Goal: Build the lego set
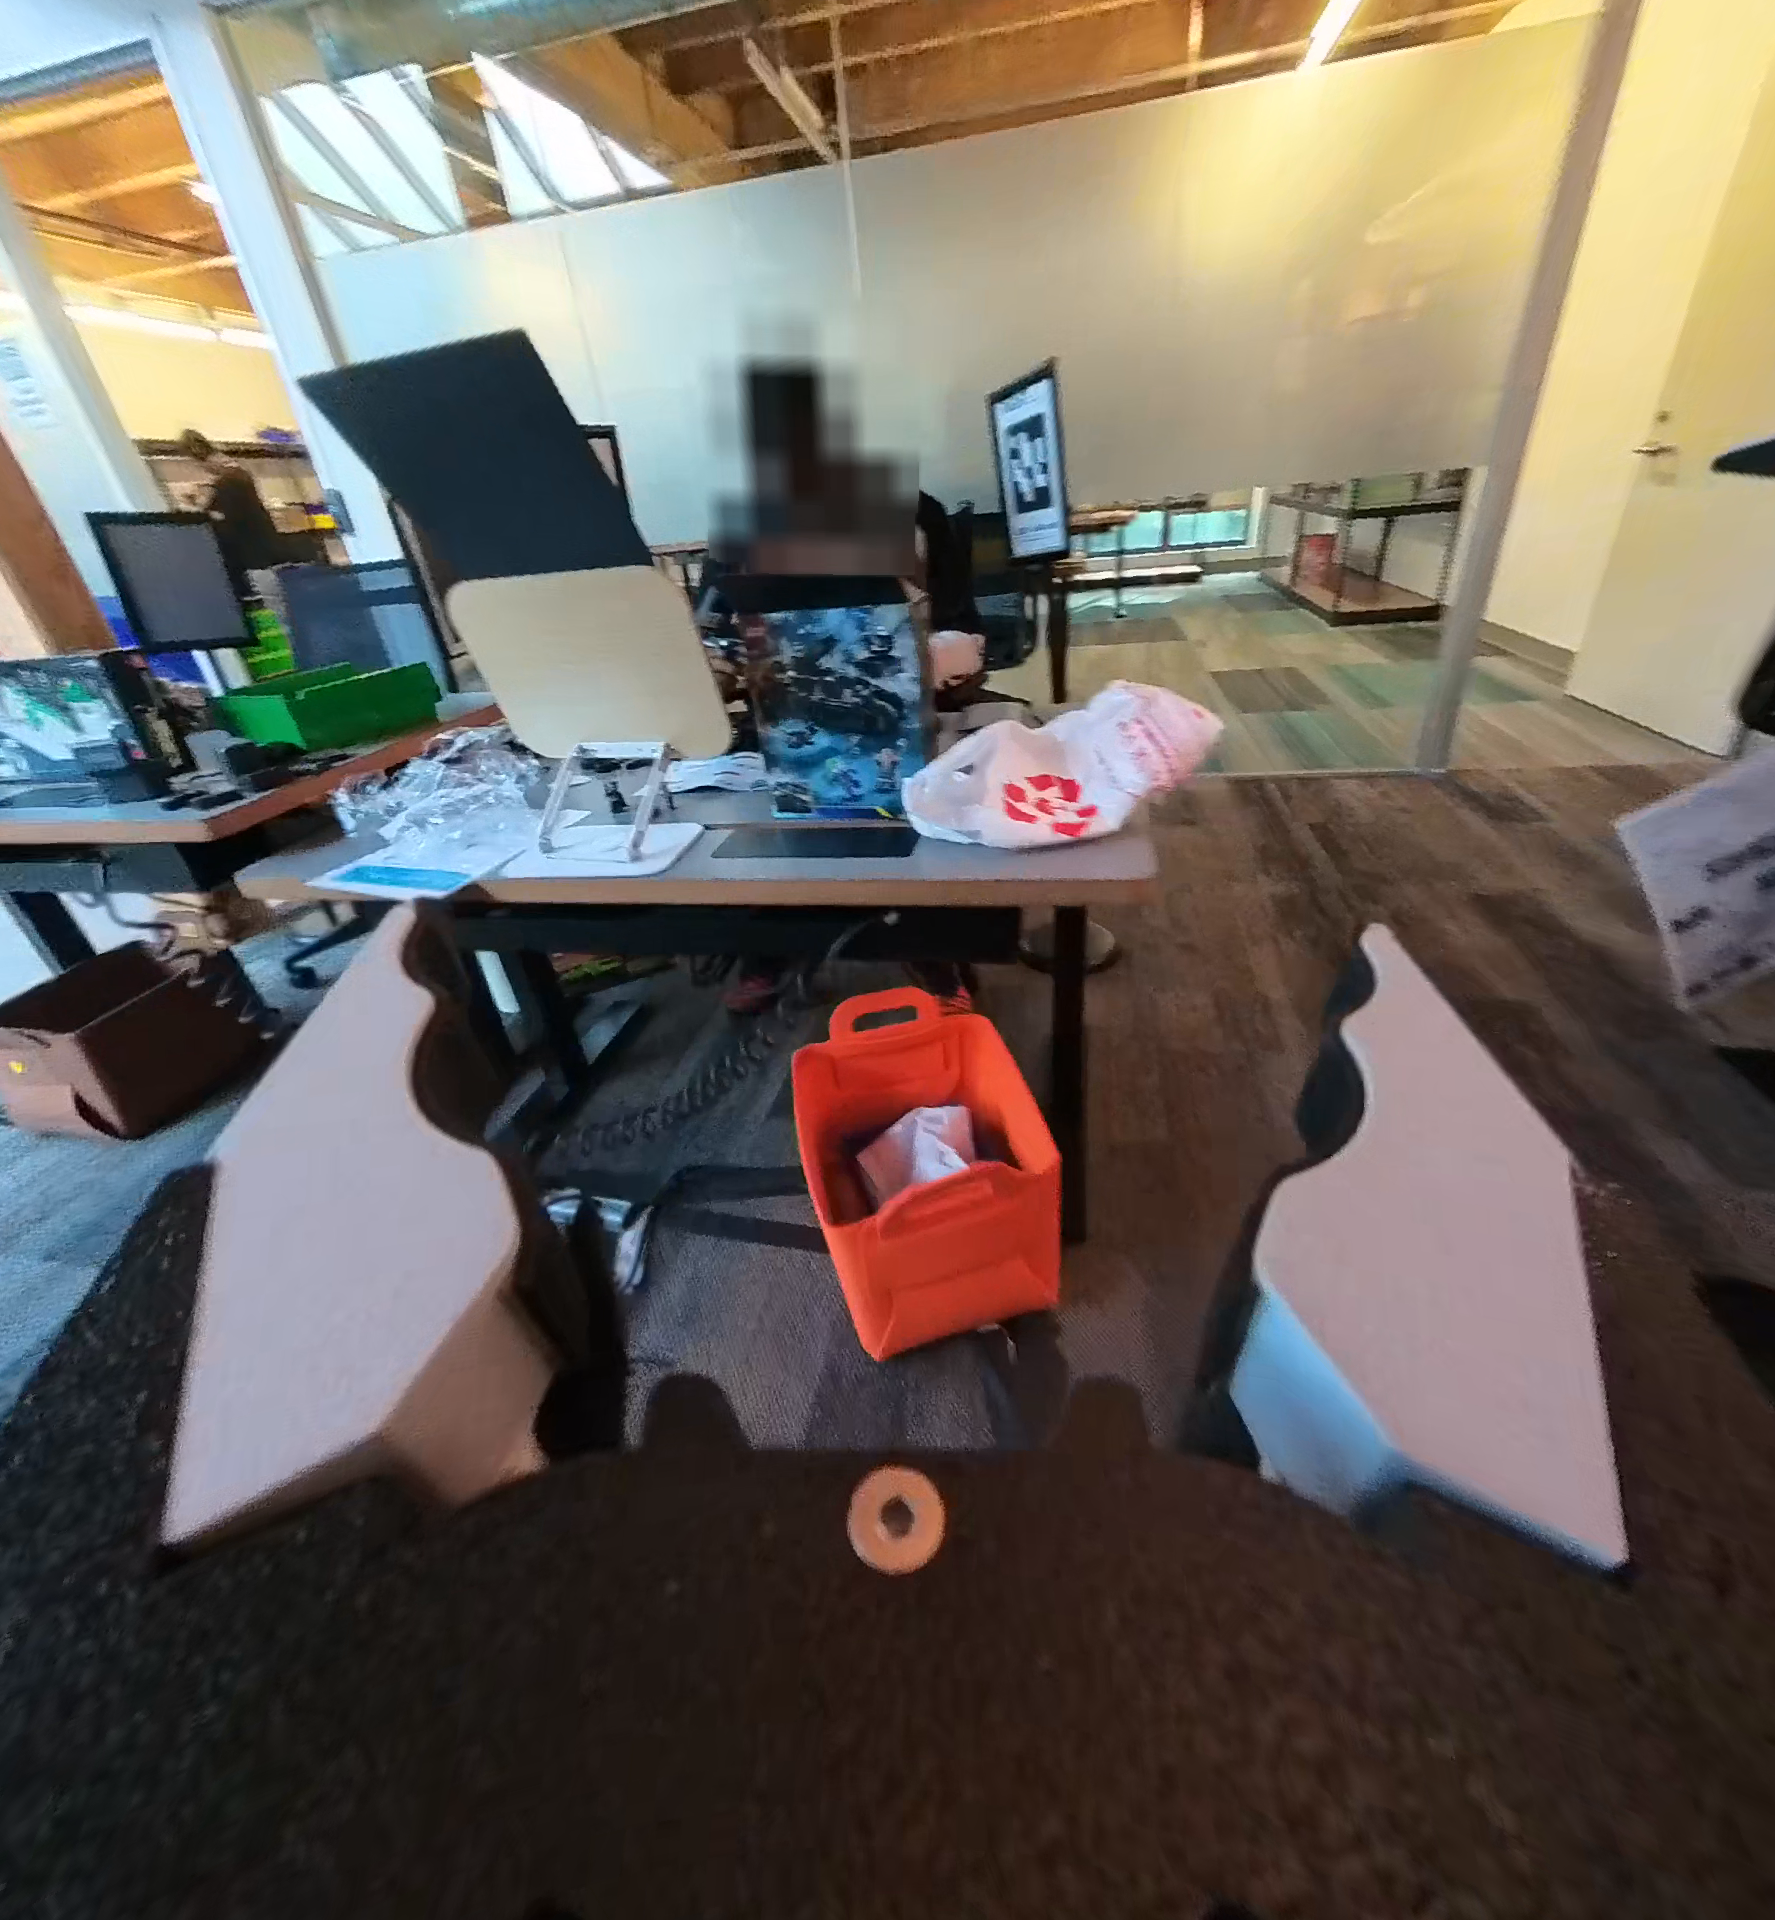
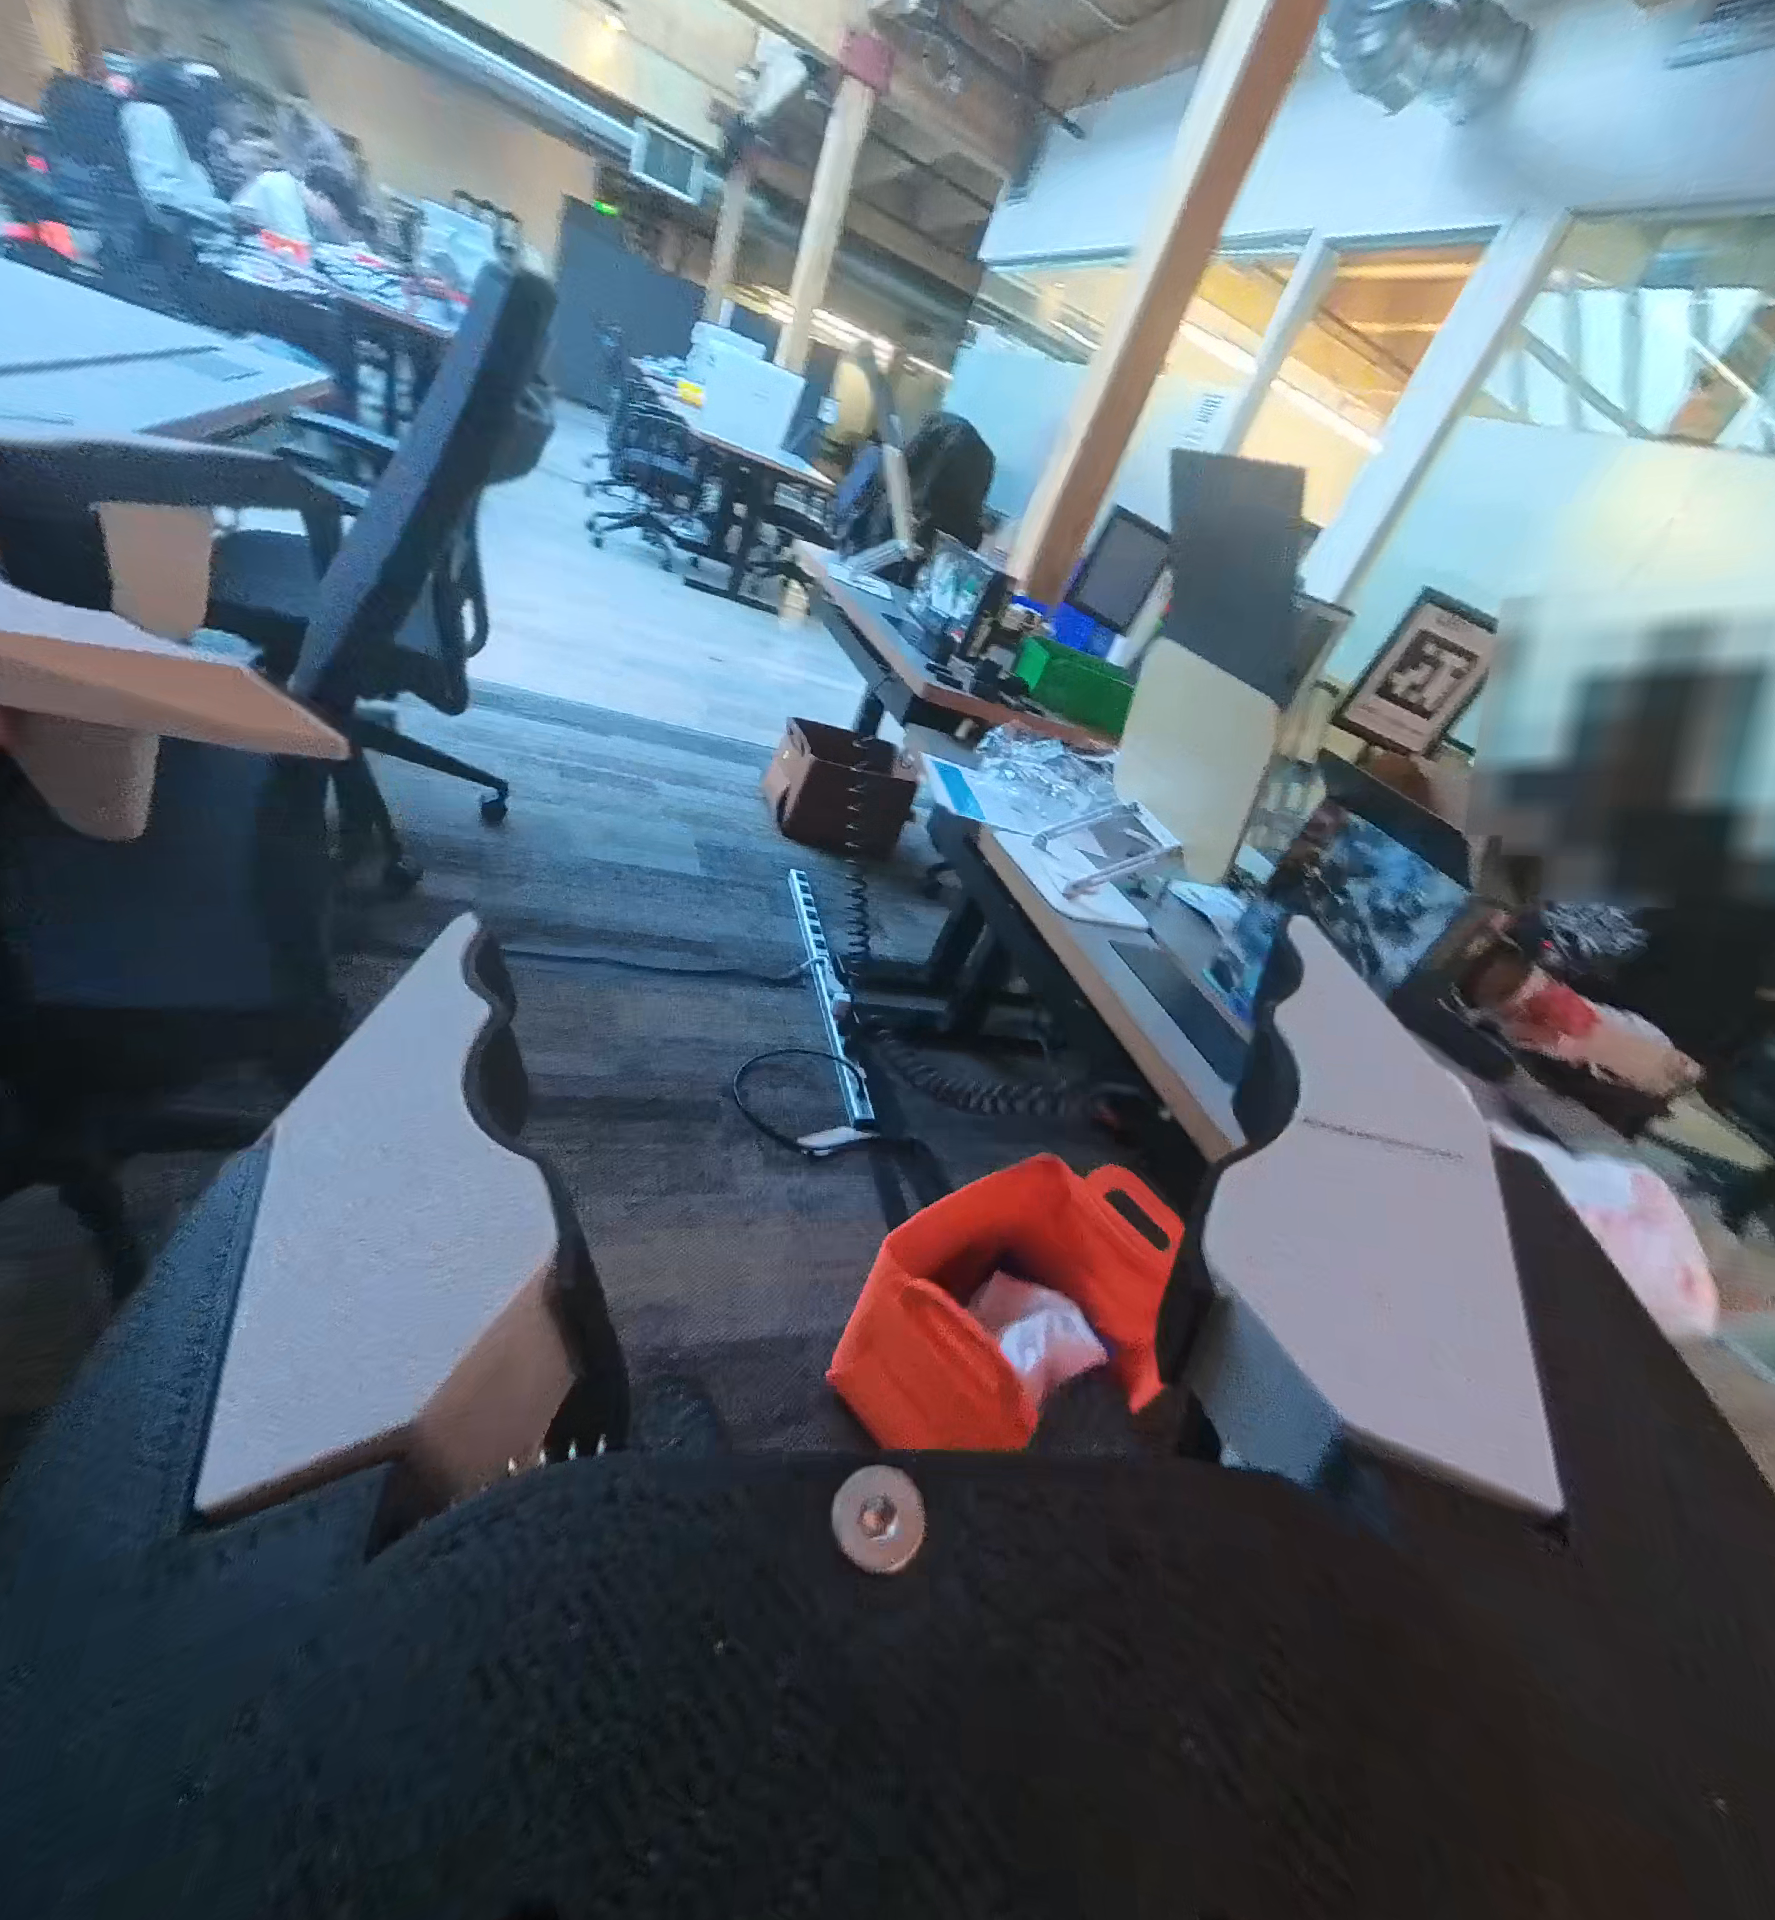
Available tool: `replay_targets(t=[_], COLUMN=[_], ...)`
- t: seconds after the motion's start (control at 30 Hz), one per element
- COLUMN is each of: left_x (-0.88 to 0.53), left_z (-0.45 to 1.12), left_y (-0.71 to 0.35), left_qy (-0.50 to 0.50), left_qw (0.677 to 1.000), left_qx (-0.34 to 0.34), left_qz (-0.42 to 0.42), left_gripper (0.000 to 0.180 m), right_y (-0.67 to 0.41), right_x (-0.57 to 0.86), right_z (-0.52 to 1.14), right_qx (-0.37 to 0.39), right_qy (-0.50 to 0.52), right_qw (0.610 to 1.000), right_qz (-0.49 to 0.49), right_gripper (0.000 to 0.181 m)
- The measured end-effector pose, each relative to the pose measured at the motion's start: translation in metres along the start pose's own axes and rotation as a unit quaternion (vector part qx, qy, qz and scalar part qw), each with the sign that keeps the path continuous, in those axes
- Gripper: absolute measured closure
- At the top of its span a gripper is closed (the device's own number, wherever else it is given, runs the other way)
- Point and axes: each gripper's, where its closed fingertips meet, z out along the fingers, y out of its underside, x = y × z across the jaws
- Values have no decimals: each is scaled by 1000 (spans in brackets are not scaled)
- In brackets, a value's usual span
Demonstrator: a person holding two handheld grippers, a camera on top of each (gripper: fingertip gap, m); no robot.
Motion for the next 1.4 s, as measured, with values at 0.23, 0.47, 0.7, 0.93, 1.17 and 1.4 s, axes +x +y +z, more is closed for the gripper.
replay_targets(t=[0.23, 0.47, 0.7, 0.93, 1.17, 1.4], left_x=[-93, -253, -498, -687, -807, -961], left_z=[157, 228, 321, 385, 395, 425], left_y=[-4, 2, -36, -38, 34, 110], left_qy=[-106, -238, -346, -360, -396, -387], left_qw=[994, 971, 927, 927, 915, 919], left_qx=[-4, -4, 58, 18, -17, -66], left_qz=[-11, 37, 135, 107, 83, 40], left_gripper=[29, 27, 28, 23, 23, 23], right_y=[25, 29, 13, -15, 4, -5], right_x=[68, 47, -3, -19, -49, -102], right_z=[191, 390, 588, 759, 933, 1135], right_qx=[39, 75, 114, 124, 92, 110], right_qy=[-177, -307, -365, -390, -418, -452], right_qw=[983, 948, 922, 911, 902, 884], right_qz=[-12, 46, 59, 55, 52, 43], right_gripper=[51, 51, 48, 48, 48, 48])
